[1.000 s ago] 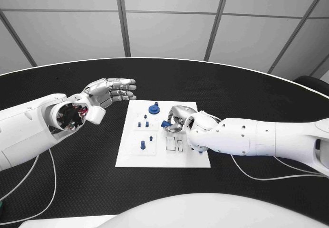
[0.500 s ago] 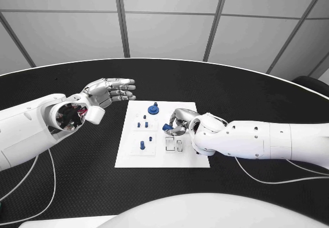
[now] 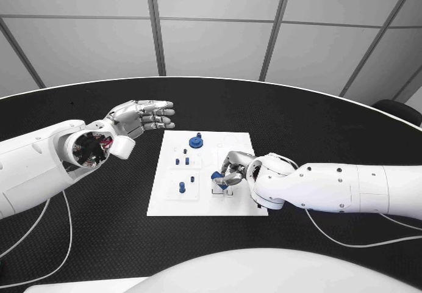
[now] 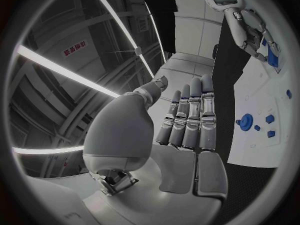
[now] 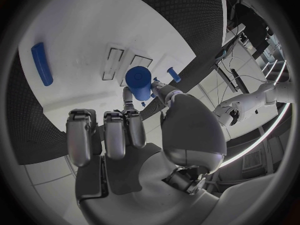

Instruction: Assemble the parts on the task board

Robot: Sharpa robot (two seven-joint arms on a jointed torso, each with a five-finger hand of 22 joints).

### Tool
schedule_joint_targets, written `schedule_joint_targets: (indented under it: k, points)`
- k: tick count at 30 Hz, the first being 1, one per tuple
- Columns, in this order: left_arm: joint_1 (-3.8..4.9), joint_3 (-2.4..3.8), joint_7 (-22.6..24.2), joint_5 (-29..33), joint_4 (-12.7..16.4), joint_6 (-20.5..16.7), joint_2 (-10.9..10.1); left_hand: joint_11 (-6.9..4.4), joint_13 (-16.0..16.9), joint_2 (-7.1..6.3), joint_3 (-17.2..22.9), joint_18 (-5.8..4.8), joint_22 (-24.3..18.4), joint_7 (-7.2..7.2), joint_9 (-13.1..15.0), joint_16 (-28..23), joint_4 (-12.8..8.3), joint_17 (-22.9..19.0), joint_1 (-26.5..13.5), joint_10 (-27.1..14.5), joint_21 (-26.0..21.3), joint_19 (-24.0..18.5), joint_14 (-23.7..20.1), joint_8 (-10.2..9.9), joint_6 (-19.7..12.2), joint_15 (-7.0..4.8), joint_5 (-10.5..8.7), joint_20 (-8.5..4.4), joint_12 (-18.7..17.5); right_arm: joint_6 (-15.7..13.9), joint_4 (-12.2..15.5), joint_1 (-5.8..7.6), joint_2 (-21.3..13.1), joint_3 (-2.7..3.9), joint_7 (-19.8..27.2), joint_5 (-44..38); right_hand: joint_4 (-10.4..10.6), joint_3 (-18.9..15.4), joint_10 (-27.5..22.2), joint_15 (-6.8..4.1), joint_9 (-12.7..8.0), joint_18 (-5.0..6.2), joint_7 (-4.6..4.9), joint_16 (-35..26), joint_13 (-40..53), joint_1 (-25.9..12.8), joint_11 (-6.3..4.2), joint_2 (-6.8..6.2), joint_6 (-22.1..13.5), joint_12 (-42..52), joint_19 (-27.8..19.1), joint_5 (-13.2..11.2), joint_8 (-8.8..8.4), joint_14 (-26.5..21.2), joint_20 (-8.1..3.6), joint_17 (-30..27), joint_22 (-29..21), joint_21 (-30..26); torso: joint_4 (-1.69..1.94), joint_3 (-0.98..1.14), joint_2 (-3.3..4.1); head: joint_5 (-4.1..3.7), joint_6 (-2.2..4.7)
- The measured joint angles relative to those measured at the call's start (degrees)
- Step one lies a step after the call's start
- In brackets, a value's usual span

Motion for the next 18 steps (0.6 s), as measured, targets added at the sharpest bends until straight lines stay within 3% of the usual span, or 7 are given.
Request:
schedule_joint_targets:
  k: [2,3,13,14,18]
  points:
    - [0.0,0.0,0.0,0.0,0.0,0.0,0.0,0.0,0.0,0.0,0.0,0.0,0.0,0.0,0.0,0.0,0.0,0.0,0.0,0.0,0.0,0.0,0.0,0.0,0.0,0.0,0.0,0.0,0.0,0.3,0.0,-0.26,0.0,-0.01,-0.2,0.1,0.4,0.0,0.0,0.0,0.0,0.0,0.0,0.0,0.0,-0.4,0.0,0.09,0.0,0.0,0.0,0.0,0.01,0.0,0.0,0.0,0.0,0.0,-0.02,-0.03,-0.01,0.01,0.0]
    - [0.0,0.0,0.0,0.0,0.0,0.0,0.0,0.0,0.0,0.0,0.0,0.0,0.0,0.0,0.0,0.0,0.0,0.0,0.0,0.0,0.0,0.0,0.0,0.0,0.0,0.0,0.0,0.0,0.0,0.5,0.0,-0.38,0.0,-0.02,-0.3,0.1,0.4,0.0,-0.1,0.0,0.0,0.0,0.0,0.0,0.0,-0.8,-0.11,0.0,0.0,0.0,0.0,0.0,1.65,0.0,0.0,0.0,0.0,0.0,-0.03,-0.03,-0.01,0.01,0.0]
    - [0.0,0.0,0.0,0.0,0.1,0.0,-0.1,0.0,0.0,0.0,0.0,0.0,0.0,0.0,0.0,0.0,0.0,0.0,0.0,0.0,0.0,0.0,0.0,0.0,0.0,0.0,0.0,0.0,0.0,1.3,-0.7,-0.94,0.5,-0.03,-0.6,0.1,1.1,0.3,-0.1,-0.57,0.1,0.01,0.37,0.0,0.0,-2.7,-0.72,0.54,0.4,0.0,0.0,0.0,2.51,-0.1,-0.41,0.0,0.0,0.0,-0.02,-0.01,0.14,-0.04,0.0]
    - [0.0,0.0,0.0,0.0,0.1,0.0,-0.2,0.0,0.0,0.0,0.0,0.0,0.0,0.0,0.0,0.0,0.0,0.0,0.0,0.0,0.0,0.0,0.0,0.0,0.0,0.0,0.0,0.0,0.0,1.4,-0.8,-0.95,0.6,-0.03,-0.7,0.1,1.1,0.3,0.0,-0.57,0.1,0.01,0.36,0.0,0.0,-3.0,-0.81,0.46,0.4,0.0,0.0,0.0,4.41,-0.1,-0.41,0.0,0.0,0.0,-0.02,-0.01,0.14,-0.04,0.0]
    - [0.0,-0.01,0.0,0.0,0.1,0.1,-0.2,0.0,0.0,0.0,0.0,0.0,0.0,0.0,0.0,0.0,0.0,0.0,0.0,0.0,0.0,0.0,0.0,0.0,0.0,0.0,0.0,0.0,0.0,1.6,-1.5,-0.99,1.0,-0.03,-0.7,0.1,1.8,0.0,0.1,-0.75,0.2,0.01,0.16,0.0,0.0,-4.4,-0.92,0.37,0.6,0.0,0.0,-0.5,6.22,0.1,-0.41,0.0,0.0,0.0,0.0,0.02,0.2,-0.08,0.0]
